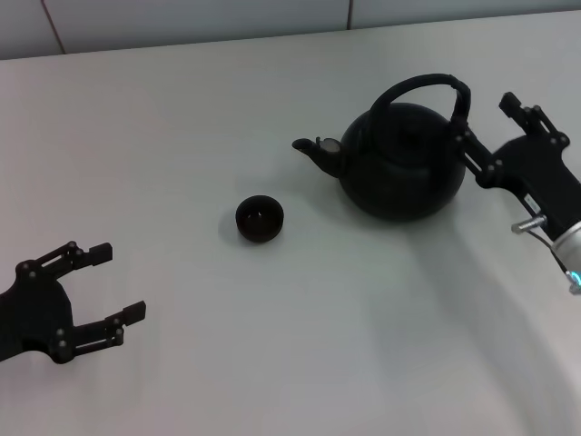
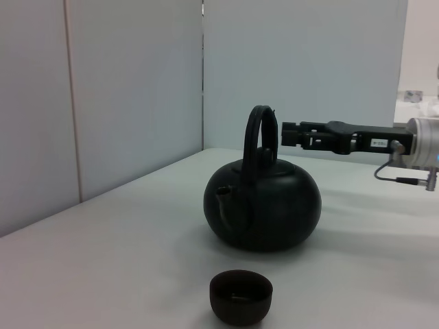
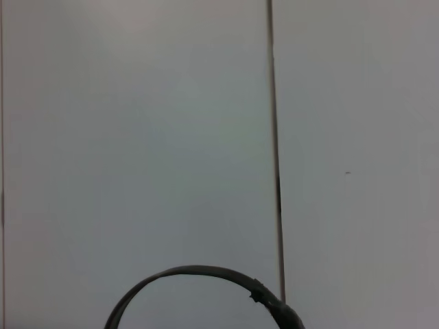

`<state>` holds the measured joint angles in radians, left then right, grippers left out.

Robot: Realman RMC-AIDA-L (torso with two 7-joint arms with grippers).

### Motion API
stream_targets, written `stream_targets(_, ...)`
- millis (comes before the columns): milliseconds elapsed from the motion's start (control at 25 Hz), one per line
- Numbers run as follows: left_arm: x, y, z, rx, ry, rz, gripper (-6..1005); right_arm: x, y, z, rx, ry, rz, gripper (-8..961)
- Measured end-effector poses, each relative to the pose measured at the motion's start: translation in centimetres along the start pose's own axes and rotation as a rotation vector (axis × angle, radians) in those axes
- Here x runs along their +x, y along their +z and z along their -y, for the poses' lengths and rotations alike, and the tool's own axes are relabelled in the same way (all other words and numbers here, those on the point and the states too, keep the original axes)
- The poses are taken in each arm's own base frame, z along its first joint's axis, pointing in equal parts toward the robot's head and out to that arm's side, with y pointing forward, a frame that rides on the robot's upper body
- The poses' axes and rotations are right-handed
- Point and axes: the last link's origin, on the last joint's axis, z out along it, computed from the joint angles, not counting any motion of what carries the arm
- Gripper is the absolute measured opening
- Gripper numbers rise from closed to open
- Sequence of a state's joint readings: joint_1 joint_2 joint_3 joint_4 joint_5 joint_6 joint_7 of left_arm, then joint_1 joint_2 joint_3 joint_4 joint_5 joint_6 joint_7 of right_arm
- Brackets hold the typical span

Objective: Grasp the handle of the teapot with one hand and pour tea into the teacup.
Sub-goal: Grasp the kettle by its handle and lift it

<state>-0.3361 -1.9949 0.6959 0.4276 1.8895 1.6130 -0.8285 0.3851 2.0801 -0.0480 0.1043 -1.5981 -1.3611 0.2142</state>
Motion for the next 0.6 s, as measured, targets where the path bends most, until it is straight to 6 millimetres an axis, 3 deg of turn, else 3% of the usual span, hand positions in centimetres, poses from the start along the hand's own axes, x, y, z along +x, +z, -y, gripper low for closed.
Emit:
stream_targets(280,0.0,0.2,0.0,0.006,-0.001,-0.005,861,-0.1,1.6,0.6,0.004,-0.026,-0.027,736)
stream_targets(600,0.2,0.5,0.1,0.01,0.001,-0.012,861,-0.1,2.1,0.8,0.011,-0.032,-0.037,723)
